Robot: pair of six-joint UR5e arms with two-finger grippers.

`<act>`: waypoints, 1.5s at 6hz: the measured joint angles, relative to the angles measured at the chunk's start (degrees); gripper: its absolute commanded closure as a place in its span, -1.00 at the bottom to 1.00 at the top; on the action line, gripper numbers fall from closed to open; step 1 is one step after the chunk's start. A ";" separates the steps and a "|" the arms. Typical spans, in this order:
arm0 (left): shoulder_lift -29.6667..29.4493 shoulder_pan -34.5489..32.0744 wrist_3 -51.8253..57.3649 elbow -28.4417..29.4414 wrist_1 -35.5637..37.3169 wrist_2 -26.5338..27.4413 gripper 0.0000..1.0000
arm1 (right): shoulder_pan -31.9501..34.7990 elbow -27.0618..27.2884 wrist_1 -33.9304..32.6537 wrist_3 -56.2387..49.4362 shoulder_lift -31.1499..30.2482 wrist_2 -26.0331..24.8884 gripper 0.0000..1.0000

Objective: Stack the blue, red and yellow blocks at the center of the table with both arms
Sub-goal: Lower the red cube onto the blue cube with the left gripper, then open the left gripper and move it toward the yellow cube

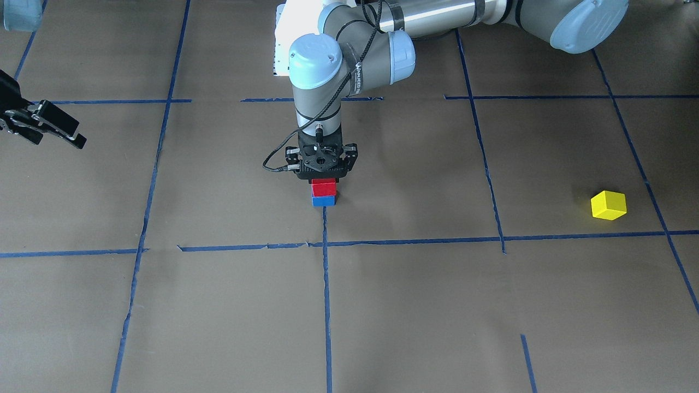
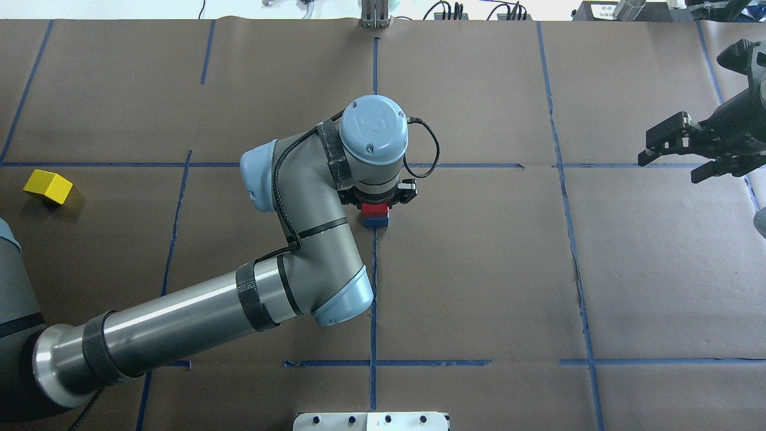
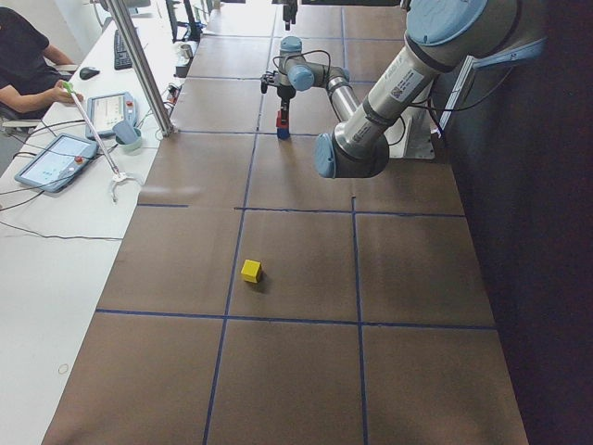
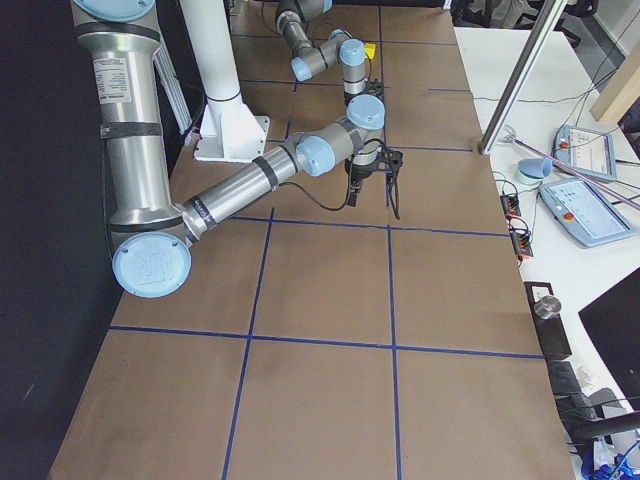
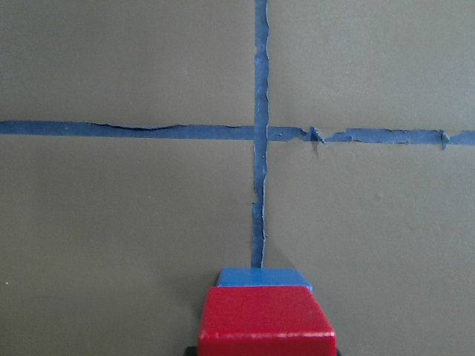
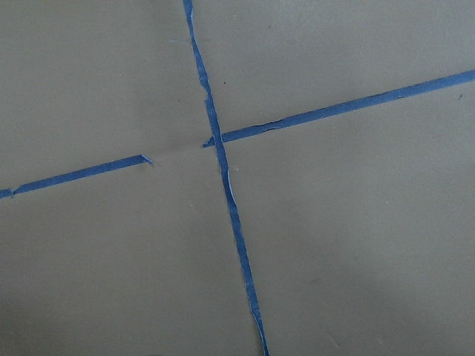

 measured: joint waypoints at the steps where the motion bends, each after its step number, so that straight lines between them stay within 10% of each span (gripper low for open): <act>1: -0.02 0.04 0.22 0.03 -0.09 0.03 -0.18 | 0.00 0.00 0.00 0.00 0.00 0.00 -1.00; 3: 0.07 0.07 1.01 0.05 -0.13 0.05 -0.99 | 0.00 -0.06 0.00 0.00 0.00 0.02 -1.00; 6: 0.17 -0.32 1.11 -2.53 0.91 -0.84 -1.00 | 0.00 -0.08 0.00 0.00 0.15 0.00 -1.00; 9: 12.46 -6.52 4.85 -20.78 2.55 -6.26 -0.95 | 0.00 -0.18 0.00 0.00 0.08 0.00 -1.00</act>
